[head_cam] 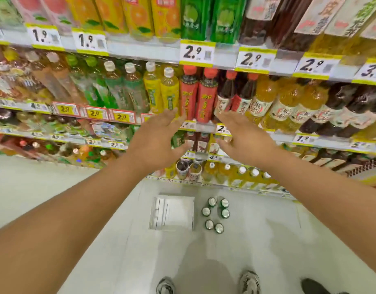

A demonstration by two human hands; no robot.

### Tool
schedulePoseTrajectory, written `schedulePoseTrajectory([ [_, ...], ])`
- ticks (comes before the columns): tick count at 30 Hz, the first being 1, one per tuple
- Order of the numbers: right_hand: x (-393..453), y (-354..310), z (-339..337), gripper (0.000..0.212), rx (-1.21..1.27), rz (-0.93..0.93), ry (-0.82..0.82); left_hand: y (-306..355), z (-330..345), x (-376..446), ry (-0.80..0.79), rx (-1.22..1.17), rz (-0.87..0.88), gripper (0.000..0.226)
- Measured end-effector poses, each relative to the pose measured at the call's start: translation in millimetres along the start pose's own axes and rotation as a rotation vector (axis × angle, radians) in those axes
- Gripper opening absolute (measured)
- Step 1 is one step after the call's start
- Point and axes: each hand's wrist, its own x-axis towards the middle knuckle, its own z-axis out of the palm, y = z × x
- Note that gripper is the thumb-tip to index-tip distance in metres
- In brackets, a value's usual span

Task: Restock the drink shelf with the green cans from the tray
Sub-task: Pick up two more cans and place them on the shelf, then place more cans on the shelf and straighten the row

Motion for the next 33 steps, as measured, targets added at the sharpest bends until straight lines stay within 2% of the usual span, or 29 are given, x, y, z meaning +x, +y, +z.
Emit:
schedulePoseTrajectory([
  [9,-23,90,157,0.069,0.029,0.014,-0.093,25,198,-7,-0.035,-0.032,-0.076,0.076],
  [15,-41,156,300,0.068,0.006,0.023,-0.114,41,362,-15,-0.026,-0.088,-0.017,0.072],
  [24,-71,241,512,0.070,0.041,0.100,-0.158,47,602,-33,-0.105,-0.133,-0.074,0.078],
  [33,-79,289,666,0.070,0.086,0.098,-0.201,39,756,-35,-0.166,-0.126,-0.141,0.075],
])
